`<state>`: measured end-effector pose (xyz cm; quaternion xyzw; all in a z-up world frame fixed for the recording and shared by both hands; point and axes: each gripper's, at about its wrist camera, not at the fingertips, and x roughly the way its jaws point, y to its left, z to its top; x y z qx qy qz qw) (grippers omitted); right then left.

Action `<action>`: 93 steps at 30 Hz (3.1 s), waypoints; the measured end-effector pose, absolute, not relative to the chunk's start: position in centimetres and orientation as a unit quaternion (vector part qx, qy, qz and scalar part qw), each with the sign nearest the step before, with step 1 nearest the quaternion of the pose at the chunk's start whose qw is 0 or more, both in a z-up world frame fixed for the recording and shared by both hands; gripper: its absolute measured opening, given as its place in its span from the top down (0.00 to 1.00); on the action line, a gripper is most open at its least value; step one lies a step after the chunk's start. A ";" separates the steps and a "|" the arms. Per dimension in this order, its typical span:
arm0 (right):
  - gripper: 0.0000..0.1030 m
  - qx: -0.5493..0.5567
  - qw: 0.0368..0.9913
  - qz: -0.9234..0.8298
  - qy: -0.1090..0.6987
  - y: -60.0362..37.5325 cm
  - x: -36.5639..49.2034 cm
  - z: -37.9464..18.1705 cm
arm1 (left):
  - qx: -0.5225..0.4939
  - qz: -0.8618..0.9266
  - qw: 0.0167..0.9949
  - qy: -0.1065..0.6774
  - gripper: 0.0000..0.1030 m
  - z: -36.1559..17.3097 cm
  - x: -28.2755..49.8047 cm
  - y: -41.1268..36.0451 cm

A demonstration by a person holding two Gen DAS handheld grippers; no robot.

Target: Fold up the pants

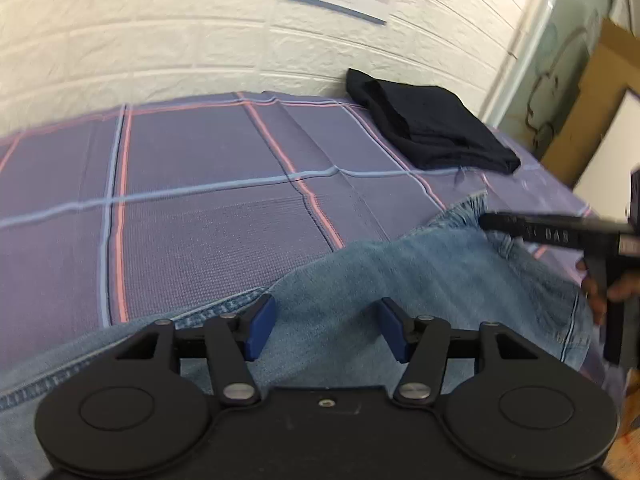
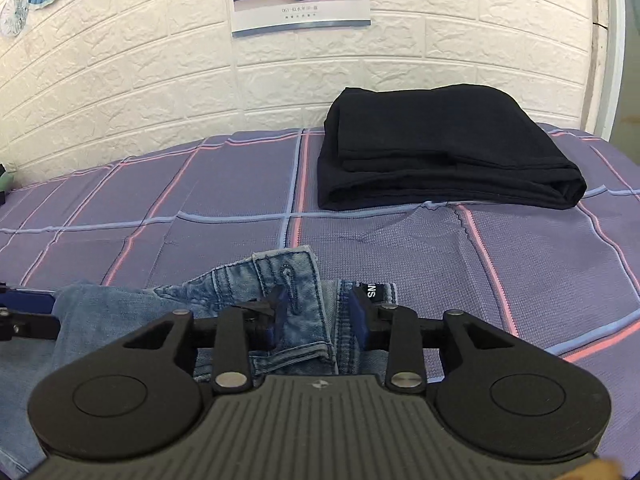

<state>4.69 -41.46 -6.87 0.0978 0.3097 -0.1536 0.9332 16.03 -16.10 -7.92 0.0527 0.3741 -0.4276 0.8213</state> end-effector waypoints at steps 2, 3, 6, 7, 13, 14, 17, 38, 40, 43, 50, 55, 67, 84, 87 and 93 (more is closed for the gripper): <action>0.40 0.087 0.933 -0.154 0.313 -41.2 4.8 -6.4 | 0.050 -0.423 0.820 0.381 0.00 -7.4 16.0 -15.7; 0.37 0.083 0.933 -0.160 0.312 -40.9 4.5 -5.9 | 0.037 -0.419 0.820 0.388 0.00 -6.8 16.0 -15.0; 0.23 0.082 0.942 -0.168 0.278 -39.5 2.6 -3.9 | -0.027 -0.398 0.836 0.376 0.00 -4.6 15.4 -10.4; 0.21 0.085 0.947 -0.154 0.269 -38.8 2.0 -3.4 | -0.041 -0.380 0.848 0.367 0.00 -3.9 15.0 -8.5; 0.14 0.100 0.956 -0.060 0.268 -33.3 0.0 -2.3 | -0.083 -0.188 0.923 0.326 0.00 -1.7 11.4 4.0; 0.14 0.104 0.956 -0.044 0.270 -32.3 -0.1 -2.4 | -0.092 -0.149 0.930 0.323 0.00 -1.6 10.7 6.2; 0.14 0.103 0.954 -0.007 0.281 -29.4 0.1 -2.9 | -0.112 -0.050 0.939 0.321 0.00 -1.8 8.8 12.0; 0.14 0.106 0.942 0.083 0.308 -19.2 3.4 -2.3 | -0.178 0.044 0.914 0.363 0.00 -6.9 10.0 21.3; 0.14 0.106 0.941 0.084 0.309 -18.9 3.6 -2.3 | -0.181 0.039 0.913 0.364 0.00 -7.2 10.4 21.3; 0.13 0.107 0.941 0.085 0.310 -18.4 3.8 -2.2 | -0.183 0.036 0.912 0.365 0.00 -7.3 10.5 21.3; 0.13 0.119 0.933 0.083 0.330 -18.2 4.6 -3.1 | -0.193 0.006 0.908 0.372 0.00 -7.1 10.7 21.4; 0.13 0.125 0.928 0.089 0.340 -17.8 4.8 -3.5 | -0.251 -0.015 0.900 0.356 0.00 -7.2 9.9 23.3; 0.13 0.126 0.915 0.141 0.356 -14.4 5.8 -3.9 | -0.241 -0.002 0.906 0.347 0.00 -7.7 11.0 23.3; 0.83 0.122 0.907 0.159 0.371 -10.6 8.3 -6.0 | -0.225 -0.001 0.921 0.317 0.00 -8.1 11.2 20.1; 0.84 0.109 0.912 0.162 0.362 -10.3 7.9 -6.0 | -0.234 -0.003 0.923 0.305 0.00 -8.0 11.0 20.1; 0.84 0.140 0.906 0.169 0.362 -11.3 7.8 -5.8 | -0.264 -0.044 0.932 0.246 0.00 -4.2 9.7 19.4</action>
